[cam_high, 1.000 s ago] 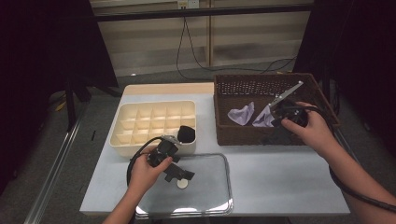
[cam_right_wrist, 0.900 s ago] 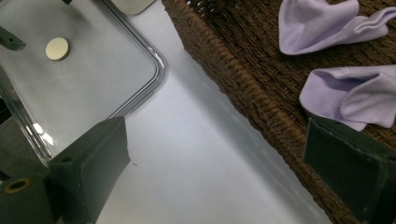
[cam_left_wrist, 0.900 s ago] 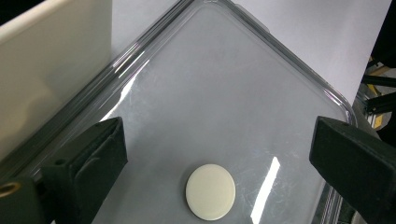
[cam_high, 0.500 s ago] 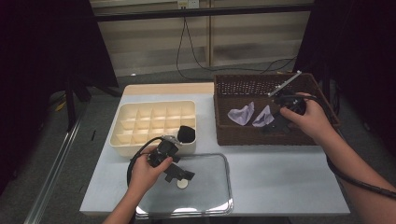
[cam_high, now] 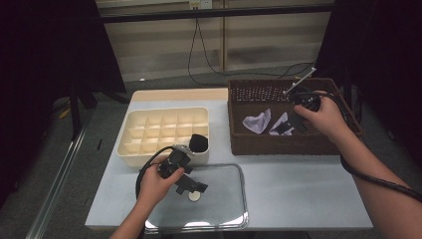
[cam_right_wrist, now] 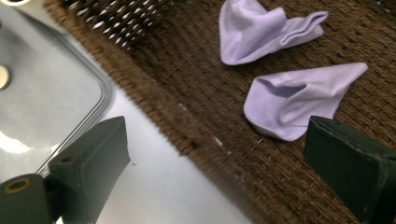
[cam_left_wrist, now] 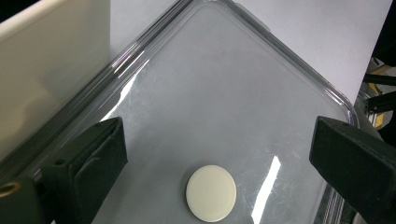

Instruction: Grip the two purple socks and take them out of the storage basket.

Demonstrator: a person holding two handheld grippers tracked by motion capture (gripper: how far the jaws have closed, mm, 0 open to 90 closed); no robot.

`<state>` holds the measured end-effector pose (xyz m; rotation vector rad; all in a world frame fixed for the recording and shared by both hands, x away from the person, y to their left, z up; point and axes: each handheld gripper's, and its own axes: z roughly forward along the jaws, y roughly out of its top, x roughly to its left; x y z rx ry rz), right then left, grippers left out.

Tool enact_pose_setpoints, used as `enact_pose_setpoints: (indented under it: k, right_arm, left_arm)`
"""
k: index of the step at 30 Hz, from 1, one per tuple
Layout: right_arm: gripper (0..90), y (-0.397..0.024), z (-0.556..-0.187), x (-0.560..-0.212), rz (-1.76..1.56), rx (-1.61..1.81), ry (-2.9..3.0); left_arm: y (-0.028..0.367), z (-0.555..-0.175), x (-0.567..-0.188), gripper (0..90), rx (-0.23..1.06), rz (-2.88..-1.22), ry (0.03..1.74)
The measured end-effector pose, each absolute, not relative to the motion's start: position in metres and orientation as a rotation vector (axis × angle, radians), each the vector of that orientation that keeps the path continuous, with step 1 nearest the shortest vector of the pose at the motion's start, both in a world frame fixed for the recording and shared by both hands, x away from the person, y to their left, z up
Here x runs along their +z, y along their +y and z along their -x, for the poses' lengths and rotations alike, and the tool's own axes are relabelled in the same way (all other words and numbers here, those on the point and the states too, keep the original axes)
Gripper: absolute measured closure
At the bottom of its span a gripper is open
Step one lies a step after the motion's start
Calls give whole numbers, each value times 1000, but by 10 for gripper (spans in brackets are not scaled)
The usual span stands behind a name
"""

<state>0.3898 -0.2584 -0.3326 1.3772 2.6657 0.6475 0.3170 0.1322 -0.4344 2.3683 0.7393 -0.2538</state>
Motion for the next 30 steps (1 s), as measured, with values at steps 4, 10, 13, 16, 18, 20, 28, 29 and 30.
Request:
enact_pose_setpoints:
  k: [4, 10, 13, 16, 18, 20, 28, 29, 30]
  right_arm:
    - [67, -261, -399, -339, -1416, 611, 2657]
    - [67, -265, -412, -348, -1449, 578, 2646]
    - [67, -267, -417, -353, -1470, 569, 2642]
    - [68, -268, -423, -358, -1499, 547, 2633]
    - [68, -269, -426, -360, -1509, 536, 2628]
    - [68, -270, -429, -364, -1512, 541, 2627]
    - [75, -274, -441, -380, -1565, 505, 2595]
    - [78, -274, -443, -382, -1572, 497, 2593]
    - [78, -274, -444, -384, -1572, 485, 2592]
  left_arm:
    - [132, -317, -434, 41, -252, -2370, 740]
    - [132, -317, -433, 41, -244, -2370, 740]
    - [131, -315, -433, 41, -247, -2346, 759]
    - [132, -315, -432, 41, -240, -2344, 761]
    - [134, -317, -431, 41, -234, -2375, 726]
    - [134, -317, -431, 41, -234, -2367, 734]
    - [133, -316, -433, 41, -239, -2346, 767]
    - [133, -316, -433, 41, -240, -2346, 767]
    - [133, -316, -433, 41, -240, -2354, 760]
